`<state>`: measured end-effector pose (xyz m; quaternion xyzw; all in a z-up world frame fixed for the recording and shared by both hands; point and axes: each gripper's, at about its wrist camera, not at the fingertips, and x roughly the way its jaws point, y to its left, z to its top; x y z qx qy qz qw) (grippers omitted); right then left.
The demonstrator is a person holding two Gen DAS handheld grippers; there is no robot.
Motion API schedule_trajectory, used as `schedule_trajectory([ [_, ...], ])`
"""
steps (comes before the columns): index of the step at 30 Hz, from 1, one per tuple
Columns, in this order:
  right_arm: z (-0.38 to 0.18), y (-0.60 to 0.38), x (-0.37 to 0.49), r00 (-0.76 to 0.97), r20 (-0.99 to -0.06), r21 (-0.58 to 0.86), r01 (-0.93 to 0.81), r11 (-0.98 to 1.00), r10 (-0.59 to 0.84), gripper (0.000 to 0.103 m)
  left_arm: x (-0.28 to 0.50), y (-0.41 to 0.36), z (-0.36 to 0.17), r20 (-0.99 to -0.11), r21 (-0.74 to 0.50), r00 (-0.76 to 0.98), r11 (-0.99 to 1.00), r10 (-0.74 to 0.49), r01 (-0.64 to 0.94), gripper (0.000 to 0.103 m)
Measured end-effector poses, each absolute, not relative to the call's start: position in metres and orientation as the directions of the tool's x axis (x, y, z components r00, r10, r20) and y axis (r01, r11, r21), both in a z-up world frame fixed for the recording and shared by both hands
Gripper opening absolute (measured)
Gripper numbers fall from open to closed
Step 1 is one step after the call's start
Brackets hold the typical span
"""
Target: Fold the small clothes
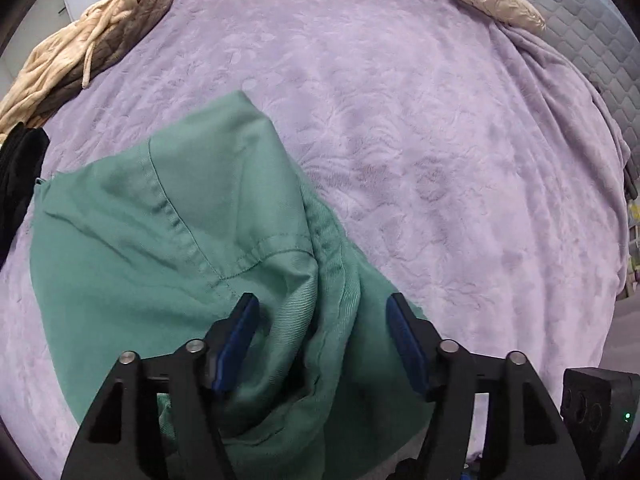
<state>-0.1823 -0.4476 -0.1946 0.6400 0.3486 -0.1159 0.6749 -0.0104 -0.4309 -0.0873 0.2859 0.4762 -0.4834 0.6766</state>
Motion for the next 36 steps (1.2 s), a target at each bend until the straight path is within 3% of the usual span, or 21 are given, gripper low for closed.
schedule_trajectory([
  [2, -0.192, -0.452, -0.18, 0.728, -0.621, 0.782, 0.603, 0.161, 0.292, 0.018, -0.011, -0.428, -0.073, -0.911, -0.098, 0.066, 0.371, -0.407, 0.924, 0.089],
  [5, -0.184, -0.455, -0.177, 0.717, -0.634, 0.772, 0.609, 0.182, 0.289, 0.022, -0.006, -0.417, -0.048, -0.881, -0.131, 0.068, 0.38, -0.468, 0.916, 0.089],
  [6, -0.18, -0.459, -0.176, 0.715, -0.639, 0.768, 0.611, 0.19, 0.283, 0.042, 0.0, -0.41, -0.039, -0.873, -0.137, 0.077, 0.391, -0.483, 0.91, 0.089],
  [7, -0.176, -0.452, -0.184, 0.711, -0.647, 0.762, 0.616, 0.2, 0.277, 0.071, 0.005, -0.405, -0.032, -0.866, -0.143, 0.086, 0.409, -0.493, 0.901, 0.089],
  [8, -0.174, -0.456, -0.187, 0.711, -0.651, 0.759, 0.617, 0.209, 0.266, 0.079, 0.012, -0.394, -0.024, -0.857, -0.154, 0.099, 0.434, -0.506, 0.888, 0.089],
  [9, -0.17, -0.456, -0.187, 0.717, -0.649, 0.76, 0.612, 0.218, 0.254, 0.081, 0.021, -0.383, -0.018, -0.85, -0.165, 0.113, 0.464, -0.515, 0.87, 0.089],
  [13, -0.152, -0.46, -0.184, 0.71, -0.662, 0.749, 0.608, 0.264, 0.241, 0.081, 0.062, -0.335, -0.011, -0.854, -0.114, 0.241, 0.619, -0.46, 0.777, 0.089],
  [20, -0.106, -0.452, -0.111, 0.655, -0.729, 0.651, 0.574, 0.497, 0.198, 0.081, 0.106, -0.257, -0.069, -0.931, 0.017, 0.309, 0.823, -0.194, 0.568, 0.089],
  [25, -0.114, -0.438, -0.057, 0.54, -0.815, 0.551, 0.611, 0.568, 0.21, 0.079, 0.1, -0.238, -0.089, -0.935, -0.007, 0.301, 0.859, -0.187, 0.511, 0.089],
  [26, -0.118, -0.436, -0.051, 0.518, -0.833, 0.523, 0.623, 0.582, 0.194, 0.073, 0.1, -0.238, -0.089, -0.935, -0.004, 0.304, 0.862, -0.183, 0.507, 0.089],
  [27, -0.121, -0.435, -0.052, 0.512, -0.841, 0.505, 0.629, 0.591, 0.175, 0.04, 0.099, -0.24, -0.089, -0.935, 0.0, 0.305, 0.862, -0.18, 0.507, 0.089],
  [28, -0.123, -0.439, -0.054, 0.512, -0.844, 0.497, 0.639, 0.587, 0.157, 0.027, 0.1, -0.241, -0.089, -0.936, 0.002, 0.305, 0.862, -0.177, 0.508, 0.089],
  [32, -0.142, -0.465, -0.106, 0.566, -0.817, 0.555, 0.716, 0.424, 0.112, 0.027, 0.103, -0.241, -0.09, -0.937, 0.001, 0.299, 0.85, -0.184, 0.526, 0.089],
  [36, -0.188, -0.477, -0.161, 0.666, -0.716, 0.695, 0.708, 0.125, 0.212, 0.028, 0.106, -0.239, -0.093, -0.941, -0.014, 0.283, 0.857, -0.186, 0.516, 0.089],
])
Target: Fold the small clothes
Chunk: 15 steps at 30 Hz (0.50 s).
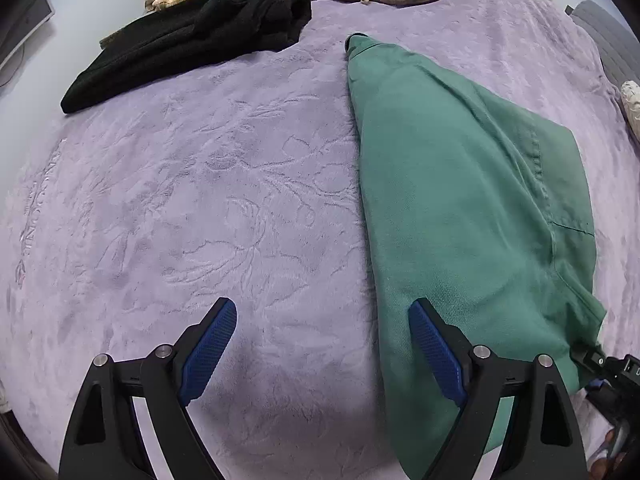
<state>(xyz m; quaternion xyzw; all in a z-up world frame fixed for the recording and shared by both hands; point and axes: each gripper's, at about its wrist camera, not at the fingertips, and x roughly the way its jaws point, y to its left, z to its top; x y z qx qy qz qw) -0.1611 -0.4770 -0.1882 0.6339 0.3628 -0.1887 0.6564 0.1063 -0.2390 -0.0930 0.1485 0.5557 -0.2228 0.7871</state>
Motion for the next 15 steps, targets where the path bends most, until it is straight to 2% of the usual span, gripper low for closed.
schedule_trajectory([
  [2, -0.194, -0.476, -0.173, 0.721, -0.657, 0.745, 0.666, 0.04, 0.221, 0.036, 0.106, -0.239, -0.092, -0.943, -0.008, 0.283, 0.862, -0.176, 0.508, 0.089],
  [3, -0.189, -0.475, -0.174, 0.738, -0.638, 0.763, 0.645, 0.05, 0.218, 0.051, 0.105, -0.239, -0.091, -0.943, 0.0, 0.286, 0.861, -0.169, 0.508, 0.089],
  [4, -0.183, -0.473, -0.174, 0.755, -0.62, 0.781, 0.62, 0.073, 0.214, 0.073, 0.104, -0.24, -0.089, -0.944, 0.002, 0.285, 0.859, -0.168, 0.513, 0.089],
  [5, -0.176, -0.471, -0.171, 0.771, -0.602, 0.797, 0.596, 0.101, 0.208, 0.082, 0.103, -0.24, -0.088, -0.943, 0.0, 0.285, 0.855, -0.173, 0.519, 0.089],
  [6, -0.168, -0.47, -0.17, 0.777, -0.595, 0.803, 0.582, 0.128, 0.202, 0.087, 0.102, -0.241, -0.086, -0.941, -0.001, 0.288, 0.853, -0.177, 0.523, 0.089],
  [8, -0.164, -0.471, -0.157, 0.759, -0.62, 0.785, 0.593, 0.183, 0.201, 0.087, 0.1, -0.244, -0.085, -0.94, -0.001, 0.288, 0.846, -0.182, 0.533, 0.089],
  [9, -0.165, -0.473, -0.149, 0.739, -0.644, 0.764, 0.615, 0.195, 0.195, 0.083, 0.1, -0.245, -0.085, -0.941, -0.002, 0.284, 0.845, -0.181, 0.534, 0.089],
  [10, -0.167, -0.475, -0.144, 0.725, -0.658, 0.752, 0.628, 0.2, 0.201, 0.058, 0.101, -0.246, -0.086, -0.943, -0.003, 0.28, 0.847, -0.179, 0.532, 0.089],
  [11, -0.166, -0.477, -0.138, 0.712, -0.671, 0.742, 0.637, 0.212, 0.207, 0.037, 0.102, -0.247, -0.086, -0.944, -0.004, 0.278, 0.849, -0.177, 0.528, 0.089],
  [12, -0.161, -0.479, -0.126, 0.702, -0.679, 0.733, 0.635, 0.244, 0.216, 0.024, 0.102, -0.248, -0.085, -0.944, -0.007, 0.278, 0.852, -0.179, 0.524, 0.089],
  [15, -0.115, -0.481, -0.112, 0.738, -0.654, 0.723, 0.542, 0.428, 0.169, 0.021, 0.101, -0.247, -0.079, -0.936, -0.018, 0.29, 0.849, -0.2, 0.528, 0.089],
])
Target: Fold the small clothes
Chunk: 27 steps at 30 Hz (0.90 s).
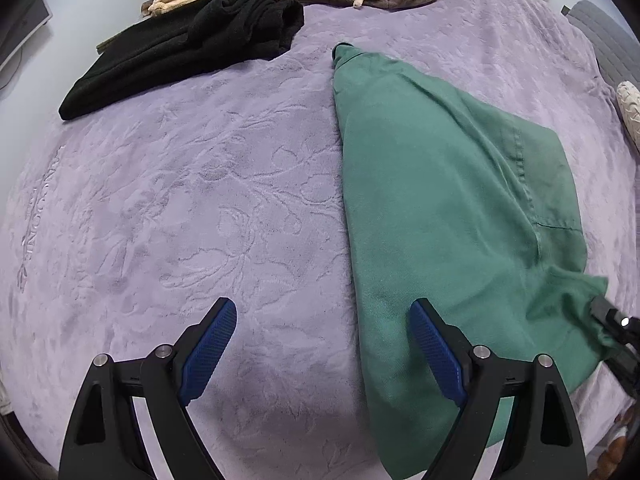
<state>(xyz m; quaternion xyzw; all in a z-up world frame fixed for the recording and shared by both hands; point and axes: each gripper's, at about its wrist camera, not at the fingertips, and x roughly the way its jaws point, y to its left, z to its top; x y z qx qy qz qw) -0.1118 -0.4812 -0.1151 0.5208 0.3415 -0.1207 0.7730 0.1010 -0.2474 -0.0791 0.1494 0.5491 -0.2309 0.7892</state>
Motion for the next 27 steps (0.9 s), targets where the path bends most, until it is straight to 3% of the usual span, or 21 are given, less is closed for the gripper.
schedule_trajectory([
  [3, -0.096, -0.483, -0.116, 0.734, -0.668, 0.675, 0.527, 0.516, 0.122, 0.021, 0.097, -0.248, -0.084, -0.938, 0.001, 0.291, 0.841, -0.186, 0.54, 0.089],
  [5, -0.119, -0.492, -0.125, 0.681, -0.723, 0.643, 0.604, 0.471, 0.113, 0.022, 0.094, -0.248, -0.093, -0.938, 0.0, 0.291, 0.84, -0.188, 0.543, 0.089],
  [6, -0.144, -0.5, -0.131, 0.63, -0.763, 0.625, 0.662, 0.413, 0.146, 0.023, 0.092, -0.248, -0.096, -0.937, 0.003, 0.294, 0.839, -0.188, 0.545, 0.096],
  [9, -0.185, -0.508, -0.158, 0.6, -0.755, 0.654, 0.72, 0.232, 0.263, 0.043, 0.091, -0.246, -0.102, -0.944, 0.013, 0.284, 0.842, -0.167, 0.539, 0.102],
  [12, -0.158, -0.508, -0.172, 0.591, -0.781, 0.623, 0.713, 0.321, 0.203, 0.054, 0.092, -0.241, -0.098, -0.951, 0.014, 0.268, 0.839, -0.158, 0.544, 0.102],
  [17, -0.111, -0.528, -0.138, 0.643, -0.754, 0.611, 0.613, 0.501, 0.132, 0.054, 0.09, -0.243, -0.084, -0.951, -0.047, 0.235, 0.845, -0.201, 0.532, 0.102],
  [24, -0.129, -0.551, -0.038, 0.601, -0.775, 0.585, 0.564, 0.583, 0.195, 0.054, 0.059, -0.27, -0.105, -0.962, -0.015, 0.204, 0.779, -0.183, 0.627, 0.102],
  [25, -0.134, -0.554, -0.031, 0.586, -0.785, 0.575, 0.57, 0.588, 0.199, 0.042, 0.055, -0.266, -0.108, -0.96, -0.019, 0.204, 0.775, -0.19, 0.631, 0.102],
  [27, -0.139, -0.554, -0.019, 0.556, -0.806, 0.549, 0.569, 0.612, 0.205, 0.007, 0.051, -0.257, -0.114, -0.957, -0.046, 0.195, 0.779, -0.213, 0.625, 0.102],
])
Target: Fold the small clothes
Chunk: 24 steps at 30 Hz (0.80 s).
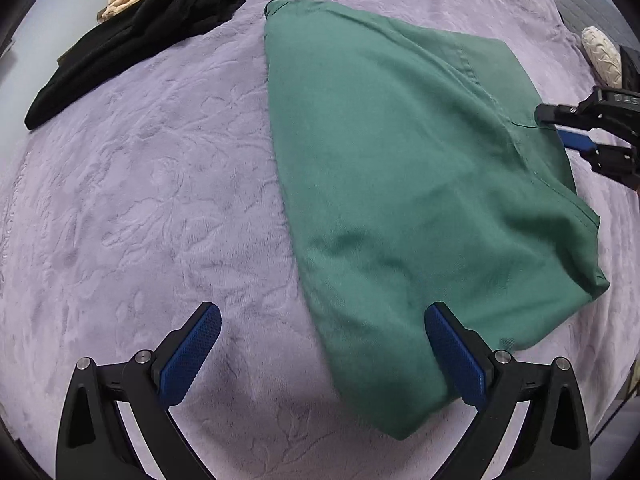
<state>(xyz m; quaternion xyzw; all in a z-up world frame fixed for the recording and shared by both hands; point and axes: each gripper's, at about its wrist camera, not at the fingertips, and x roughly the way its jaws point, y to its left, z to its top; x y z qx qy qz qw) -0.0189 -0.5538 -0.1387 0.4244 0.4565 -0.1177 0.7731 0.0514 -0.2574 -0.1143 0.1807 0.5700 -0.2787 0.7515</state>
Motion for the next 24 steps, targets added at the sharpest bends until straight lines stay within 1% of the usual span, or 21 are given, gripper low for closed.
schedule_trajectory([
  [3, -0.13, -0.554, -0.012, 0.542, -0.826, 0.489, 0.554, 0.673, 0.154, 0.007, 0.053, -0.249, -0.119, -0.956, -0.088, 0.168, 0.783, -0.24, 0.616, 0.103],
  [6, -0.158, -0.567, -0.007, 0.478, -0.868, 0.433, 0.591, 0.681, 0.137, 0.007, 0.052, -0.251, -0.125, -0.956, -0.077, 0.173, 0.771, -0.237, 0.633, 0.103],
  [8, -0.178, -0.577, -0.008, 0.456, -0.878, 0.43, 0.619, 0.658, 0.145, 0.007, 0.048, -0.254, -0.126, -0.955, -0.056, 0.189, 0.761, -0.23, 0.646, 0.103],
  [10, -0.186, -0.588, -0.021, 0.488, -0.859, 0.476, 0.649, 0.593, 0.155, 0.023, 0.044, -0.257, -0.125, -0.952, -0.034, 0.209, 0.755, -0.223, 0.655, 0.103],
  [11, -0.186, -0.59, -0.03, 0.506, -0.847, 0.503, 0.659, 0.559, 0.165, 0.026, 0.043, -0.257, -0.125, -0.951, -0.027, 0.215, 0.753, -0.222, 0.657, 0.103],
  [13, -0.178, -0.591, -0.045, 0.519, -0.837, 0.523, 0.666, 0.531, 0.174, 0.04, 0.044, -0.256, -0.124, -0.952, -0.029, 0.213, 0.757, -0.22, 0.653, 0.103],
  [14, -0.17, -0.587, -0.055, 0.52, -0.835, 0.527, 0.663, 0.532, 0.178, 0.044, 0.045, -0.255, -0.124, -0.953, -0.037, 0.208, 0.762, -0.223, 0.647, 0.103],
  [16, -0.151, -0.574, -0.071, 0.542, -0.817, 0.55, 0.626, 0.553, 0.199, 0.065, 0.045, -0.254, -0.123, -0.954, -0.046, 0.201, 0.769, -0.224, 0.638, 0.103],
  [17, -0.139, -0.564, -0.08, 0.56, -0.802, 0.563, 0.594, 0.574, 0.206, 0.07, 0.045, -0.254, -0.123, -0.954, -0.047, 0.201, 0.771, -0.224, 0.635, 0.103],
  [18, -0.127, -0.55, -0.087, 0.572, -0.792, 0.567, 0.562, 0.602, 0.212, 0.072, 0.045, -0.253, -0.123, -0.954, -0.047, 0.201, 0.774, -0.222, 0.632, 0.103],
  [20, -0.111, -0.526, -0.099, 0.578, -0.78, 0.576, 0.51, 0.638, 0.241, 0.072, 0.048, -0.245, -0.123, -0.955, -0.045, 0.202, 0.778, -0.218, 0.627, 0.103],
  [22, -0.105, -0.505, -0.104, 0.572, -0.776, 0.578, 0.474, 0.665, 0.266, 0.072, 0.047, -0.244, -0.122, -0.956, -0.045, 0.2, 0.781, -0.215, 0.622, 0.103],
  [23, -0.105, -0.496, -0.105, 0.557, -0.786, 0.562, 0.466, 0.683, 0.267, 0.072, 0.047, -0.244, -0.121, -0.956, -0.045, 0.2, 0.781, -0.214, 0.623, 0.103],
  [24, -0.108, -0.485, -0.103, 0.519, -0.819, 0.512, 0.467, 0.721, 0.245, 0.068, 0.047, -0.241, -0.121, -0.956, -0.044, 0.2, 0.78, -0.214, 0.625, 0.103],
])
